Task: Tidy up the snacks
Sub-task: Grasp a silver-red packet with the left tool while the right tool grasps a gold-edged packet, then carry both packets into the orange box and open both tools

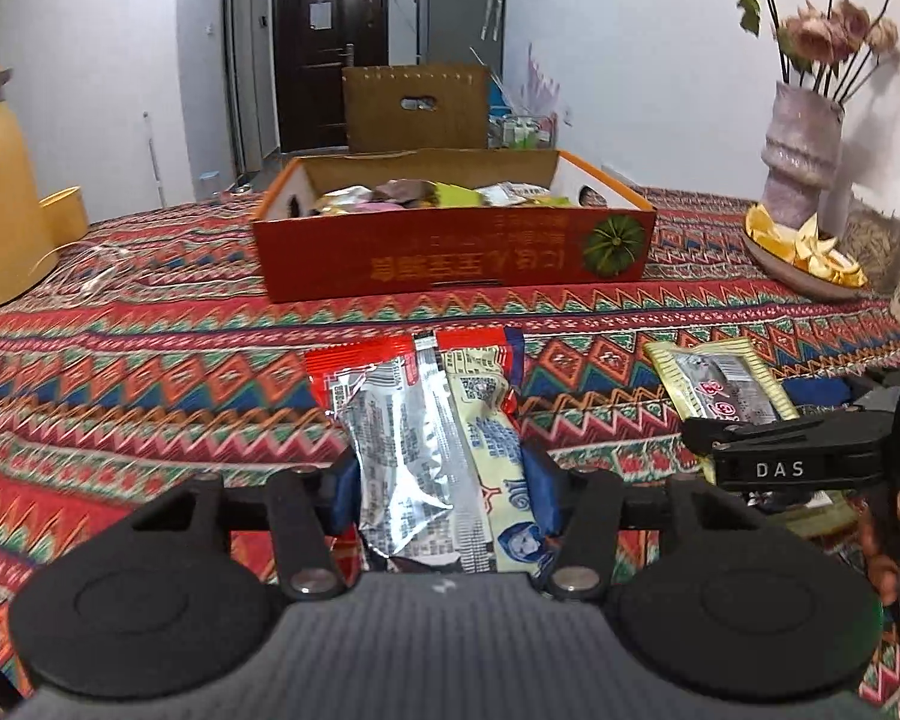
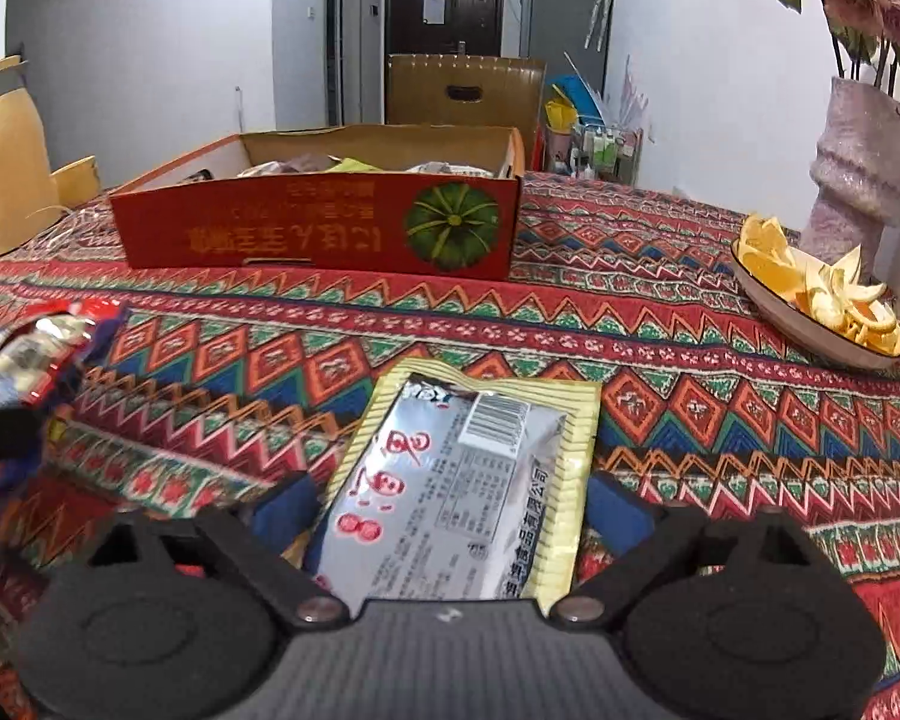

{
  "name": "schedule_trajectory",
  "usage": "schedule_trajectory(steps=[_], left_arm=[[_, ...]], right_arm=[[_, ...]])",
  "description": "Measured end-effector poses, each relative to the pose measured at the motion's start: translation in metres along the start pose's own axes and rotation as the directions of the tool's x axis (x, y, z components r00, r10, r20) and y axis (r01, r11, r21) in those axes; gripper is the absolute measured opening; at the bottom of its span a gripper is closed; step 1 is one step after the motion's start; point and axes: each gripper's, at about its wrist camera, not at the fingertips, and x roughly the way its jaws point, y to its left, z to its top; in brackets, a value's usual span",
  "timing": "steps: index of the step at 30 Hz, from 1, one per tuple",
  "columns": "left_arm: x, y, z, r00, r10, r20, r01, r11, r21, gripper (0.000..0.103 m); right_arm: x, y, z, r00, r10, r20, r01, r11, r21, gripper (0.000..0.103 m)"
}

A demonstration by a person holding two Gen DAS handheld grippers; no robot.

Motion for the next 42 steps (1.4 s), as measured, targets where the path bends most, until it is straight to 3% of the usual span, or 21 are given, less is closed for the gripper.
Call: schedule_trajectory(steps=[1, 4, 5, 9, 19, 26, 35, 42], left_arm=[[-0.006, 0.004, -0.002, 1.000, -0.002, 0.005, 0.002, 1.000, -0.004, 0.054], [-0.019, 0.010, -0.010, 1.000, -0.023, 0.016, 0.023, 1.000, 0.005, 0.054], [-0.023, 0.012, -0.012, 0.999, -0.025, 0.020, 0.024, 1.000, 0.004, 0.054], [-0.043, 0.026, -0.020, 0.999, -0.019, 0.043, 0.020, 0.999, -0.037, 0.054], [-0.105, 0.051, -0.059, 0.997, 0.024, 0.071, -0.019, 0.997, -0.070, 0.054], [-0.128, 0.052, -0.082, 0.998, 0.026, 0.060, -0.020, 0.996, -0.088, 0.054], [-0.133, 0.046, -0.077, 0.997, 0.019, 0.079, -0.013, 0.997, -0.079, 0.054], [-0.106, 0.048, -0.044, 0.998, -0.014, 0.059, 0.018, 0.998, -0.064, 0.054]], right_arm=[[-0.003, -0.003, -0.002, 1.000, 0.014, -0.004, -0.014, 0.999, 0.032, 0.089], [-0.014, -0.006, -0.007, 1.000, -0.004, 0.006, 0.003, 0.999, 0.049, 0.068], [-0.017, -0.006, -0.008, 1.000, 0.007, 0.007, -0.007, 0.998, 0.056, 0.055], [-0.030, 0.000, -0.017, 1.000, 0.014, 0.019, -0.015, 0.999, 0.042, 0.045], [-0.116, 0.024, -0.079, 0.997, 0.019, 0.078, -0.025, 0.996, 0.081, 0.044], [-0.163, 0.030, -0.106, 0.995, 0.031, 0.098, -0.038, 0.997, 0.073, 0.044], [-0.169, 0.037, -0.105, 0.991, 0.065, 0.118, -0.072, 0.996, 0.057, 0.044], [-0.146, 0.027, -0.081, 0.990, 0.080, 0.116, -0.086, 0.995, 0.051, 0.044]])
